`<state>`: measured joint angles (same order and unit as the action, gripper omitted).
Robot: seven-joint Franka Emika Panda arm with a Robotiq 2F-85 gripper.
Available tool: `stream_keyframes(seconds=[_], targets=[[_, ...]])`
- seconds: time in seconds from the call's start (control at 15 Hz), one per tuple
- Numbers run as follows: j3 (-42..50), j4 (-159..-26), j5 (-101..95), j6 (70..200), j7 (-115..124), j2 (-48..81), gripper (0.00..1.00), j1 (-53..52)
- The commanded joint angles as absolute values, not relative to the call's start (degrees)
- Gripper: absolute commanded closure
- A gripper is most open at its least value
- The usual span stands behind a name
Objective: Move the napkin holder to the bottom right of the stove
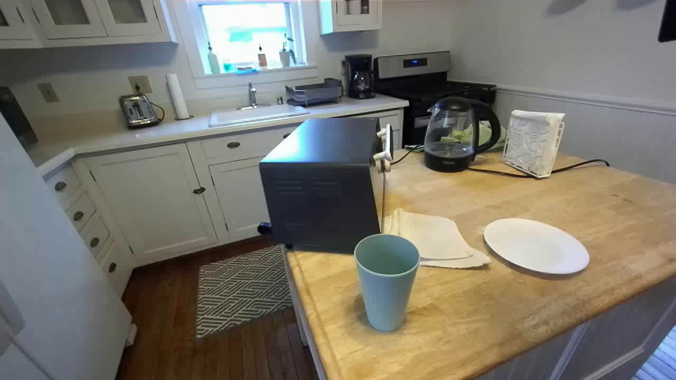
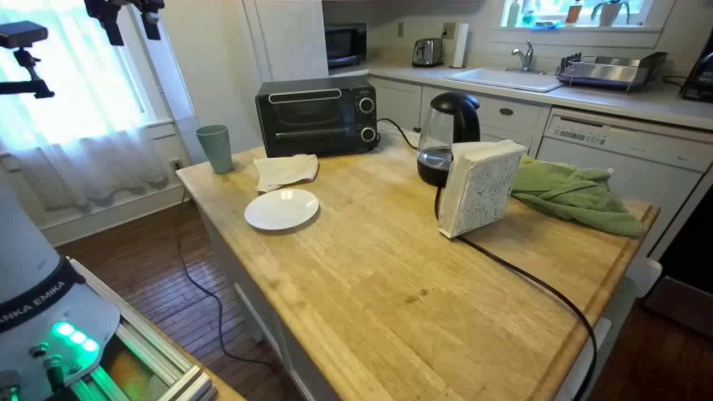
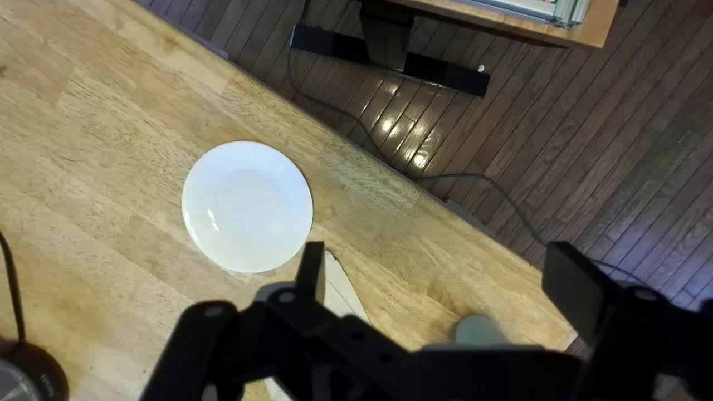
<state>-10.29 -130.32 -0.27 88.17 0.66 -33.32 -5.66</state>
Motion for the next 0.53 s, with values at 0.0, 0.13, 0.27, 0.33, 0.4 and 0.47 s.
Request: stream_keyframes(seconds=[0.0, 0.13, 0.27, 0.33, 0.4, 0.47], targets=[[-9.58, -130.16, -0.62, 88.01, 1.09, -33.15, 0.00, -6.62], [-9.58, -130.16, -0.62, 88.01, 1.09, -33.15, 0.00, -6.62], [-9.58, -130.16, -0.62, 88.02, 1.09, -33.15, 0.00, -6.62], [-9.58, -130.16, -0.62, 88.02, 1.09, -33.15, 0.00, -6.62], [-9.58, -130.16, -0.62, 88.02, 1.09, -33.15, 0.00, -6.62], [-9.33, -130.59, -0.04, 91.40, 2.41, -32.53, 0.00, -6.04]])
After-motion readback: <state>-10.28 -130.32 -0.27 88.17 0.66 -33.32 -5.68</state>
